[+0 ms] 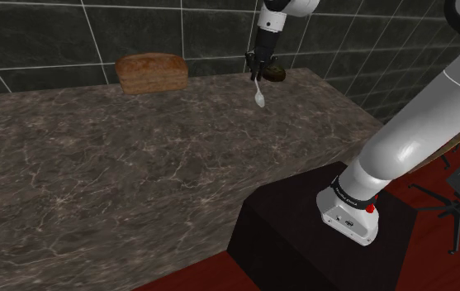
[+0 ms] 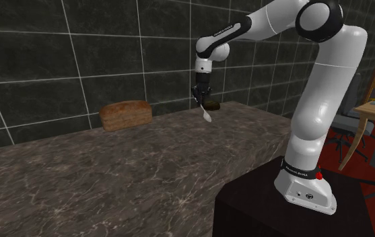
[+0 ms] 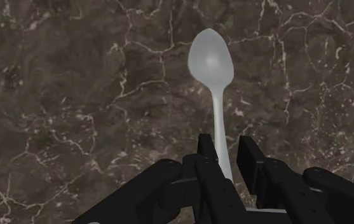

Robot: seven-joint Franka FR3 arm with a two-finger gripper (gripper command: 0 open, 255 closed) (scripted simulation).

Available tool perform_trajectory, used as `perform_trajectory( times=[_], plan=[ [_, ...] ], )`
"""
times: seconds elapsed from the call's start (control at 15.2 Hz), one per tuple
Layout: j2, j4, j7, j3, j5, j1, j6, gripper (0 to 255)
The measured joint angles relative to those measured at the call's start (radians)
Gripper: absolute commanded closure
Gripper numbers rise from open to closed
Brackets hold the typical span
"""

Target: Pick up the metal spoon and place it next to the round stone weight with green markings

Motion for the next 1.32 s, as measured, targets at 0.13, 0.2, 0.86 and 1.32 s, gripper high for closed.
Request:
perform_trajectory(
  times=[0.13,0.2,0.86,1.32],
  plan=[
    [0.001,0.002,-0.044,-0.026,-0.008,-0.023,-0.008,255],
    [0.000,0.006,-0.067,-0.039,-0.013,-0.035,-0.018,255],
    [0.053,0.075,-0.293,-0.168,-0.051,-0.150,-0.069,255],
    [0.146,0.194,-0.453,-0.251,-0.059,-0.233,-0.117,255]
  ],
)
